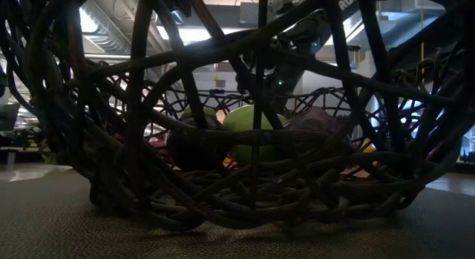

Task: Build produce basket
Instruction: Put the orange into the mesh basket

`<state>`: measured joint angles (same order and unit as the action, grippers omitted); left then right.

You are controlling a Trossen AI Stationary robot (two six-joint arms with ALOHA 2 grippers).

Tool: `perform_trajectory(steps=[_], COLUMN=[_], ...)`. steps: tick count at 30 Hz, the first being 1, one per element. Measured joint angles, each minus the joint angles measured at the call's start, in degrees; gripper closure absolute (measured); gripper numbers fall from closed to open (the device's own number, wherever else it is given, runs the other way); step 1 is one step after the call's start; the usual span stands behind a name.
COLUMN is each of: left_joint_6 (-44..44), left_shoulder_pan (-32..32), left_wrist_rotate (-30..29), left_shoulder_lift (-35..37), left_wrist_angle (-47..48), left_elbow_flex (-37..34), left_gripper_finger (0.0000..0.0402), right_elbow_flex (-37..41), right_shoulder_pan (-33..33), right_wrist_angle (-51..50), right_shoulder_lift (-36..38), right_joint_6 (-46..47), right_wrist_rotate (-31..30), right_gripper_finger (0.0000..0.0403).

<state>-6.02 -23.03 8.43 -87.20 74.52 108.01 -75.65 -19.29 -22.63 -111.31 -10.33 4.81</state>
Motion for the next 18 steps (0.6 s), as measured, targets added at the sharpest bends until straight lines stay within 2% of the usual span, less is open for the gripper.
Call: perform_trajectory(steps=[6, 18], left_joint_6=[0.0, 0.0], left_shoulder_pan=[0.0, 0.0], left_wrist_rotate=[0.0, 0.0], left_shoulder_lift=[0.0, 0.0], left_wrist_angle=[0.0, 0.0], left_elbow_flex=[0.0, -0.1], left_gripper_finger=[0.0325, 0.0325], right_elbow_flex=[2.8, 3.0], right_shoulder_pan=[0.0, 0.0], right_wrist_angle=[2.6, 5.5], right_shoulder_lift=[0.0, -2.0], right_joint_6=[-0.6, -1.7], right_wrist_rotate=[0.4, 1.3], right_gripper_finger=[0.0070, 0.0070])
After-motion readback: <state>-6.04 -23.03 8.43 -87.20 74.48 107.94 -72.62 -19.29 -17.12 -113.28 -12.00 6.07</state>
